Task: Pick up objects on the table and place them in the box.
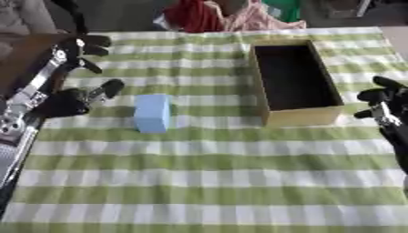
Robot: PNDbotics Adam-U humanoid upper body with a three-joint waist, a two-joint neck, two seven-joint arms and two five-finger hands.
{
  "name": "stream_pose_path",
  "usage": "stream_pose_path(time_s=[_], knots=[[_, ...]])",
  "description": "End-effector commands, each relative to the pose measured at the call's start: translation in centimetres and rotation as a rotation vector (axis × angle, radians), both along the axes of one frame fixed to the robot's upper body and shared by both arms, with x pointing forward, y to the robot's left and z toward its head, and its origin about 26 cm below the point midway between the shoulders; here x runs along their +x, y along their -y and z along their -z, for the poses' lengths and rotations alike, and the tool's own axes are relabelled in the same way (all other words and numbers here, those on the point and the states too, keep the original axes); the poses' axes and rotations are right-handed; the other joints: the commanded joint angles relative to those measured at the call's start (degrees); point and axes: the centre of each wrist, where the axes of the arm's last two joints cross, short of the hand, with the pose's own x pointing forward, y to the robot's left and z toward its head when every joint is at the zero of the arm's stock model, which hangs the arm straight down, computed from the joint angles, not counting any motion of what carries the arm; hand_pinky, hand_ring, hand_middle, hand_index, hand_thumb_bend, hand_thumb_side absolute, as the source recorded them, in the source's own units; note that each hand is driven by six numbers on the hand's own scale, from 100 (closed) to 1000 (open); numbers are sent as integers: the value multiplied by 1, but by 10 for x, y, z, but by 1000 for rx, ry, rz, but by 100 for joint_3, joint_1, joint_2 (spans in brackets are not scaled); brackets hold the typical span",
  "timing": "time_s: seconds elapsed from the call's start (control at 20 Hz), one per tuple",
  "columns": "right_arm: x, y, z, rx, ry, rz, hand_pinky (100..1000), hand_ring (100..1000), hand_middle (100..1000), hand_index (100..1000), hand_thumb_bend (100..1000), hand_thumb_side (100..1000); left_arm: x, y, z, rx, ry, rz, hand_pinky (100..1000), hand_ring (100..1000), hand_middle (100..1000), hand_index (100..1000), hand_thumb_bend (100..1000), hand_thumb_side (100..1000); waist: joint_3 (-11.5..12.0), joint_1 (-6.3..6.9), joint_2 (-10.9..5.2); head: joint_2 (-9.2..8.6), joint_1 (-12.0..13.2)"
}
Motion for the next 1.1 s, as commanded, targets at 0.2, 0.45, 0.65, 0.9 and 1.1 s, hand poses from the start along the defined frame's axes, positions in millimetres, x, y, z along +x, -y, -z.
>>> stream_pose_path(time_s=[0.2,0.45,0.65,0.9,1.1], knots=[[1,3,-6,-33,13,-12,580,771,644,865,100,470,18,-7,-32,388,13,41,734,806,818,887,619,476,-69,26,-119,26,44],[1,2,-4,-34,5,-20,580,771,644,865,100,470,35,2,-45,567,4,75,746,800,815,884,590,374,-128,36,-156,33,70],[1,2,-3,-34,0,-22,580,771,644,865,100,471,52,9,-35,640,-69,89,744,773,795,884,596,351,-150,49,-179,33,68],[0,2,-2,-34,-3,-23,580,771,644,865,100,471,71,17,-26,705,-158,84,740,766,789,880,563,305,-155,50,-199,32,67],[1,1,-1,-32,-4,-25,580,771,643,864,100,471,79,26,-27,729,-189,85,735,759,782,880,559,308,-160,40,-203,26,71]])
